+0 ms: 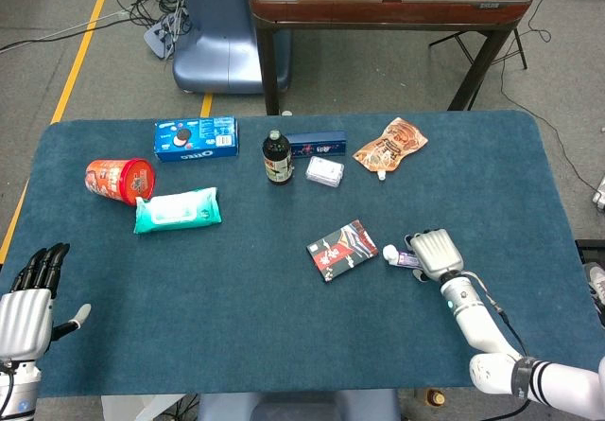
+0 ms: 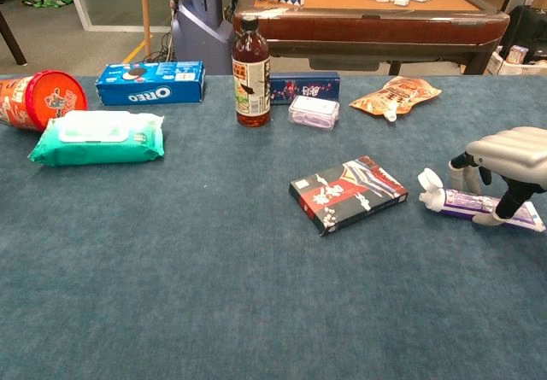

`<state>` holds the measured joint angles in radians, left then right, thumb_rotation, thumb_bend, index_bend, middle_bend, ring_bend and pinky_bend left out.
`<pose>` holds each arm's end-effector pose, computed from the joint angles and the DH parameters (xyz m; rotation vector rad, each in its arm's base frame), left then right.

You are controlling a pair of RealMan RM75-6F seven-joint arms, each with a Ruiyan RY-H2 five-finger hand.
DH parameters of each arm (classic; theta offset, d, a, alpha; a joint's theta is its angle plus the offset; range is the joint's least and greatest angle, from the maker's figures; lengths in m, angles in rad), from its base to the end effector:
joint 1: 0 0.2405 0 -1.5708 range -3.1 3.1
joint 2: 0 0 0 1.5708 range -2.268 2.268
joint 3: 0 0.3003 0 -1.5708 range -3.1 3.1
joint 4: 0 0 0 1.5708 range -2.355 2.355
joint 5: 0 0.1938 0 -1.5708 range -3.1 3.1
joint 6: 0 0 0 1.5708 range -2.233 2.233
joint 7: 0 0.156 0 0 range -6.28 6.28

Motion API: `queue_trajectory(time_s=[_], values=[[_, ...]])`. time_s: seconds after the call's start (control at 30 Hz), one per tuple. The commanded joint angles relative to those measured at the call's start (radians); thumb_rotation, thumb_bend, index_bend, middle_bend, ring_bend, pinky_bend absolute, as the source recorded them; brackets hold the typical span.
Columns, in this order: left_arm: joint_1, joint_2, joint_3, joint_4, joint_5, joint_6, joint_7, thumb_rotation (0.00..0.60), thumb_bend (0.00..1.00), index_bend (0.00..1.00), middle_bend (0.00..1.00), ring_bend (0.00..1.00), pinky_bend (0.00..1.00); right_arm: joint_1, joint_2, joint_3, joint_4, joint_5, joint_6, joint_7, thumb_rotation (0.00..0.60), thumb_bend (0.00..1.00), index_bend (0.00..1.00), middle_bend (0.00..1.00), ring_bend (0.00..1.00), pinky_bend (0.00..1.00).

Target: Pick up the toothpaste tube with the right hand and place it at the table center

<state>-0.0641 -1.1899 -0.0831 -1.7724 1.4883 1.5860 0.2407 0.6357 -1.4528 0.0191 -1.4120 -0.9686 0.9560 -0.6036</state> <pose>-0.3089 0.1909 0.1787 -1.2942 -0.8295 -0.9463 -0.2926 -0.3528 0.0246 1.8573 -0.8024 0.4107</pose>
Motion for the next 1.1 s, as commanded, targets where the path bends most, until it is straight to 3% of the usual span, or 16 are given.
queue_trajectory(time_s=[0.03, 0.37, 0.63, 0.93, 1.1], values=[[0.0, -0.001, 0.0, 0.001, 0.0, 0.0, -0.001, 0.6, 0.17, 0.0, 0.08, 0.07, 0.16, -0.001, -0.003, -0.001, 0.0, 0.001, -0.001, -0.004, 0.598, 0.29, 0.41, 0.46, 0.39, 0.43], [0.001, -0.003, -0.001, 0.009, -0.001, 0.0, -0.009, 0.6, 0.17, 0.0, 0.08, 0.07, 0.16, -0.001, -0.011, 0.003, 0.008, 0.015, -0.007, -0.021, 0.6, 0.36, 0.46, 0.49, 0.42, 0.43], [-0.002, 0.006, -0.004, 0.006, 0.001, -0.004, -0.01, 0.6, 0.17, 0.0, 0.08, 0.07, 0.16, 0.017, 0.011, 0.018, -0.011, 0.018, -0.035, -0.015, 0.6, 0.64, 0.56, 0.56, 0.47, 0.44], [-0.056, 0.046, -0.017, -0.026, 0.007, -0.08, -0.002, 0.6, 0.17, 0.0, 0.08, 0.07, 0.16, 0.071, 0.148, 0.046, -0.138, 0.014, -0.117, 0.013, 0.6, 0.81, 0.67, 0.63, 0.53, 0.47], [-0.1, 0.072, -0.029, -0.044, 0.009, -0.139, -0.004, 0.6, 0.17, 0.0, 0.08, 0.12, 0.16, 0.117, 0.237, 0.057, -0.233, 0.025, -0.184, 0.022, 0.6, 0.86, 0.7, 0.66, 0.56, 0.48]])
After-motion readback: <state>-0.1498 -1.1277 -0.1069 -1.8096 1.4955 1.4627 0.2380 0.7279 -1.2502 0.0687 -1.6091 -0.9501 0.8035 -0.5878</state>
